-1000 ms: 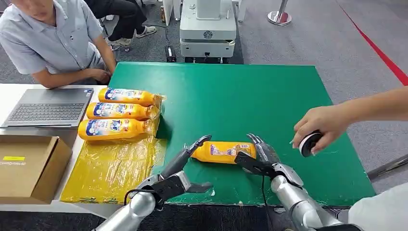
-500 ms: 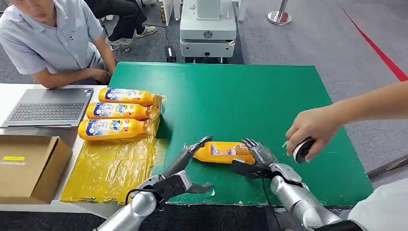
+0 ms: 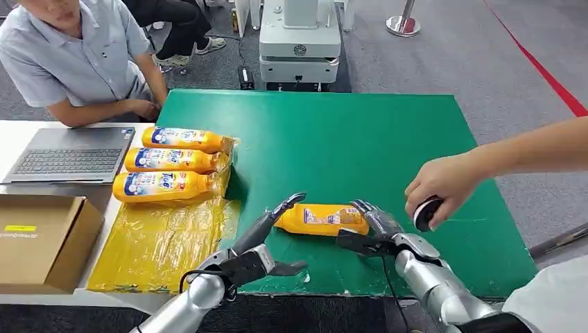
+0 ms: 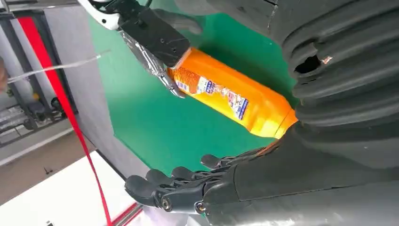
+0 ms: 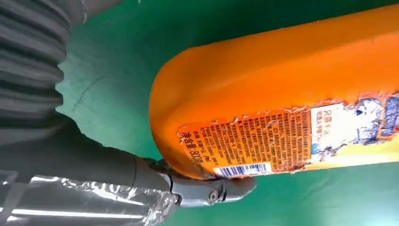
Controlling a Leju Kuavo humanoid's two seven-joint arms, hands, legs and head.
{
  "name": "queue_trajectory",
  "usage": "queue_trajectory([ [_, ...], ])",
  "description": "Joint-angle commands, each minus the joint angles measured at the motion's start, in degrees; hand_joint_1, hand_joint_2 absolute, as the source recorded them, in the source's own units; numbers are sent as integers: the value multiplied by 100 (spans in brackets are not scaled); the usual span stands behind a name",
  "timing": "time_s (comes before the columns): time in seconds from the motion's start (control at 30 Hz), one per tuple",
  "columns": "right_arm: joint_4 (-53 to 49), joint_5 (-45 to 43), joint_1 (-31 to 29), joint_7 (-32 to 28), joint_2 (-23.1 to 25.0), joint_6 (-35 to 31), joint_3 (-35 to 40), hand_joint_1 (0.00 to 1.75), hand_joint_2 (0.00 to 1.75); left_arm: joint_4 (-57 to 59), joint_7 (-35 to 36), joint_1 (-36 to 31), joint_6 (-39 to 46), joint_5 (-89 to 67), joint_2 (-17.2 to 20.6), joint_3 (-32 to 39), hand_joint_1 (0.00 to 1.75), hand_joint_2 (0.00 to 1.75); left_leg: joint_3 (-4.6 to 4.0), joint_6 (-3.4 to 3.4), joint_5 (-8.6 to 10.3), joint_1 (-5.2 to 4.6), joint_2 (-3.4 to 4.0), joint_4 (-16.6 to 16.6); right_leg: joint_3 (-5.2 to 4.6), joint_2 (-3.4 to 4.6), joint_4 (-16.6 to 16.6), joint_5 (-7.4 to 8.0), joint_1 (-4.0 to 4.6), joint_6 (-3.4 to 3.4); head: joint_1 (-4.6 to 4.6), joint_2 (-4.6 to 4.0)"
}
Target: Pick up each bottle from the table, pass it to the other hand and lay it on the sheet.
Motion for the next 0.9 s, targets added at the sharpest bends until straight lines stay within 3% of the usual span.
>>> queue_trajectory([
  [0.03,135,21,-390,231,-78,82,-50,129,175,-65,-28,-340,-9,-21,-21,3,0,175,0,0,0,0,0,0,0,0,0,0,0,0,0,0],
  [0.1,133,-113,-377,189,-70,117,-177,175,175,-64,-31,-339,1,-30,-21,7,0,175,0,0,0,0,0,0,0,0,0,0,0,0,2,0],
  [0.67,118,-294,-245,253,-22,16,-404,175,175,-104,-38,-292,40,-74,-25,16,0,175,0,0,0,0,0,0,0,0,0,0,0,0,0,0],
  [0.9,-71,-858,-99,-444,148,-184,-896,175,175,-504,-496,90,541,21,-147,266,0,175,0,0,0,0,0,0,0,0,0,0,0,0,0,0],
])
